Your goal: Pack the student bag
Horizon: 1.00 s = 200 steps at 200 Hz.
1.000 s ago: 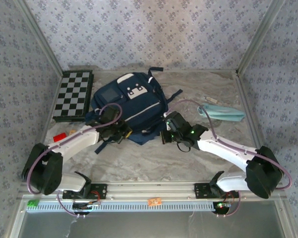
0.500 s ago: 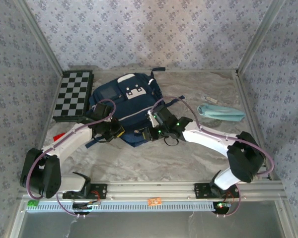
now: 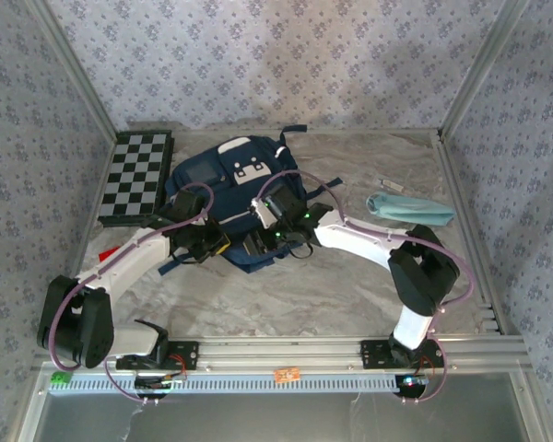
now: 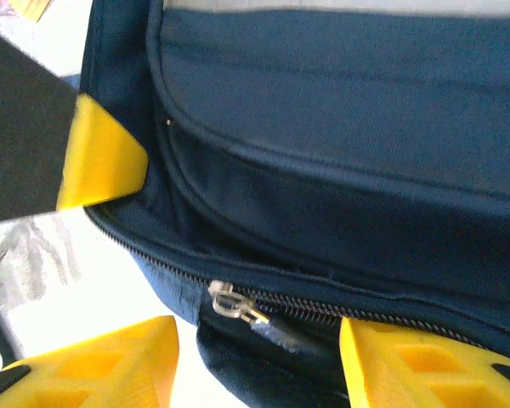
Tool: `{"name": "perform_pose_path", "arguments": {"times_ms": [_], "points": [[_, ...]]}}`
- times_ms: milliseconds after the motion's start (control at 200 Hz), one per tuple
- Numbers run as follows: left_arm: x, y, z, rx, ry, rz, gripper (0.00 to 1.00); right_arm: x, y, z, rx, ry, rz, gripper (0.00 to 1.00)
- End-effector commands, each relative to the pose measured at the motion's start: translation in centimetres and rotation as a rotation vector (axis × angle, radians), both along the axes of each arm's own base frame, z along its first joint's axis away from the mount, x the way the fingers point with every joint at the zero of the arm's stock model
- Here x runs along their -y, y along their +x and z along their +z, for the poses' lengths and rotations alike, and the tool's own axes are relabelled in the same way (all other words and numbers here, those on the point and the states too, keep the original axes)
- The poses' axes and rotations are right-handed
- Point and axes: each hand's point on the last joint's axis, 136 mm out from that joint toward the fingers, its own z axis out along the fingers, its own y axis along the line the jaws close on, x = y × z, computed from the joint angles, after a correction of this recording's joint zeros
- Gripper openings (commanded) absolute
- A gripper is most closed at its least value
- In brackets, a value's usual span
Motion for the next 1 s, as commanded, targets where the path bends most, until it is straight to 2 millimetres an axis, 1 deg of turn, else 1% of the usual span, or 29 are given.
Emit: {"name": "perform_pose_path", "arguments": {"times_ms": [0,85,130,210,270,385,475,600,720,775,855,915,955,995], "points": [[0.3,1.0,2.5,0.072,-0.022,-0.023,0.0,0.4,1.0,-0.8,0.085,-0.109,0.012,0.57],[0.3,1.1,2.7,0.074,-0.021,-0.022,0.0,0.3,1.3,-1.3,0.112,-0.159,0.022,0.59],[0.3,1.2,2.8,0.077,-0.022,-0.024,0.0,-0.3,1.0,-1.4,0.11,-0.154,0.057,0.59],[0.3,1.3,2.8,0.074,-0.023,-0.022,0.0,-1.6,-0.2,-1.4,0.111,-0.132,0.139,0.58],[0.3,1.3,2.8,0.069,-0.024,-0.023,0.0,-2.0,-0.4,-1.5,0.123,-0.139,0.161,0.57],[0.3,1.3,2.9,0.073,-0.023,-0.024,0.0,-2.0,0.3,-1.8,0.134,-0.174,0.152,0.51],[0.1,1.2,2.9,0.072,-0.021,-0.022,0.0,-1.8,0.9,-1.7,0.152,-0.205,0.129,0.38],[0.0,1.2,3.0,0.077,-0.021,-0.018,0.0,-1.8,0.8,-1.8,0.15,-0.211,0.127,0.27],[-0.4,1.2,3.1,0.077,-0.014,-0.011,0.0,-0.8,1.4,-1.9,0.162,-0.258,0.072,0.14],[-0.7,1.1,3.3,0.081,-0.006,-0.005,0.0,-0.1,1.6,-1.6,0.165,-0.273,0.029,0.11],[-1.4,1.0,3.4,0.087,0.01,0.009,0.0,1.4,1.5,-1.5,0.153,-0.304,-0.043,0.07],[-1.9,1.0,3.3,0.086,0.017,0.019,0.0,2.7,1.0,-1.7,0.116,-0.329,-0.08,0.04],[-2.2,1.0,3.3,0.083,0.024,0.024,0.0,3.4,1.2,-1.5,0.11,-0.335,-0.118,0.03],[-2.6,1.0,3.2,0.08,0.029,0.028,0.0,4.9,1.0,-1.8,0.092,-0.382,-0.15,0.02]]}}
